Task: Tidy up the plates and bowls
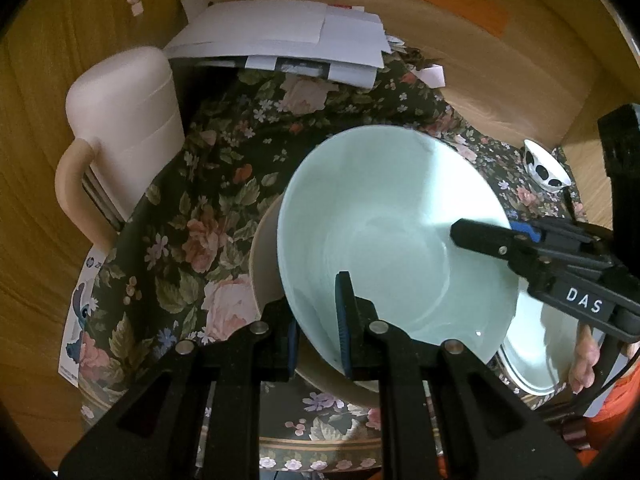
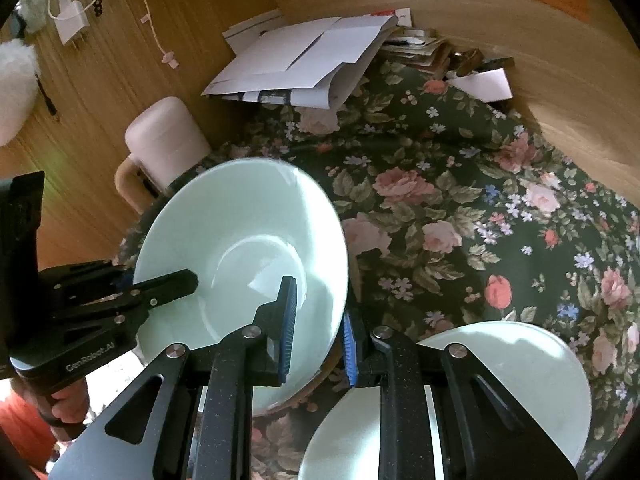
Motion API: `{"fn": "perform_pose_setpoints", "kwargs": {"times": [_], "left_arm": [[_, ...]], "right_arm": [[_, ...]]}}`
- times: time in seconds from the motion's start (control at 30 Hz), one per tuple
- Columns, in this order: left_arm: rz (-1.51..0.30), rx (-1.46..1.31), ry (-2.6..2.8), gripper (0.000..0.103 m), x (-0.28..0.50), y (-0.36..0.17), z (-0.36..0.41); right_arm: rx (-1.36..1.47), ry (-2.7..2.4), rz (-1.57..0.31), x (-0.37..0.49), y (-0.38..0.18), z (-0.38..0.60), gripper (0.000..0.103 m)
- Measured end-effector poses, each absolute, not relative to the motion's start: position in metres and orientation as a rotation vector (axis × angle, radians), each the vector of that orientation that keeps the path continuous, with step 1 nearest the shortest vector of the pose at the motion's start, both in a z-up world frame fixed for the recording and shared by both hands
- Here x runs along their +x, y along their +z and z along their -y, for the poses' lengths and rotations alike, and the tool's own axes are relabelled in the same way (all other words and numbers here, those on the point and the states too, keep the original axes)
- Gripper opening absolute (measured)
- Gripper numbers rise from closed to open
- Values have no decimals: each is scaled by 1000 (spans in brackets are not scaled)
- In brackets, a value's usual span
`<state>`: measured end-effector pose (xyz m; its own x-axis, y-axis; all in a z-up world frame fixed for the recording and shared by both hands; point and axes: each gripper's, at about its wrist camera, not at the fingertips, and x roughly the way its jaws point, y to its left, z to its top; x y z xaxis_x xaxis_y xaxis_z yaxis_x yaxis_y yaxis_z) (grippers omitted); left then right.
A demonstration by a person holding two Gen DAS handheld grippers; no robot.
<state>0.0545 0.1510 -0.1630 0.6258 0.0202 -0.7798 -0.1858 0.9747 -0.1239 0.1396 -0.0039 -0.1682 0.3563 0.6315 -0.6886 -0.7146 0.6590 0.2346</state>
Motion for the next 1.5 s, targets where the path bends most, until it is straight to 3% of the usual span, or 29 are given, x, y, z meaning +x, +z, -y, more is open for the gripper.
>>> {"fn": "perform_pose_setpoints", "kwargs": {"times": [0.53, 0.63, 0.83, 0.9, 0.93, 0.97, 1.03, 1.2, 1.5], "left_arm": [[-869, -174, 162, 16, 66, -160, -152], [-863, -149, 172, 25, 69, -156, -151], [-869, -140, 181, 27, 72, -153, -151], [-844, -131, 191, 37, 71, -147, -150], [-828, -123, 190, 47, 69, -143, -148], [-806, -106, 185, 56, 68, -138, -145], [-769, -81, 169, 65, 65, -127, -139], [-739, -58, 164, 67, 69, -109, -127], [-689, -21, 104, 84, 94, -91, -89]], "right_arm": [[-149, 861, -816, 141, -169, 10, 19], [-148, 860, -805, 140, -167, 11, 19], [-132, 861, -803, 142, -165, 16, 19], [-125, 861, -799, 143, -163, 18, 20], [-121, 861, -796, 143, -162, 20, 21], [-117, 861, -793, 143, -161, 21, 24], [-106, 859, -779, 143, -157, 26, 34], [-69, 824, -722, 145, -143, 43, 60], [-19, 717, -650, 160, -124, 93, 67]]}}
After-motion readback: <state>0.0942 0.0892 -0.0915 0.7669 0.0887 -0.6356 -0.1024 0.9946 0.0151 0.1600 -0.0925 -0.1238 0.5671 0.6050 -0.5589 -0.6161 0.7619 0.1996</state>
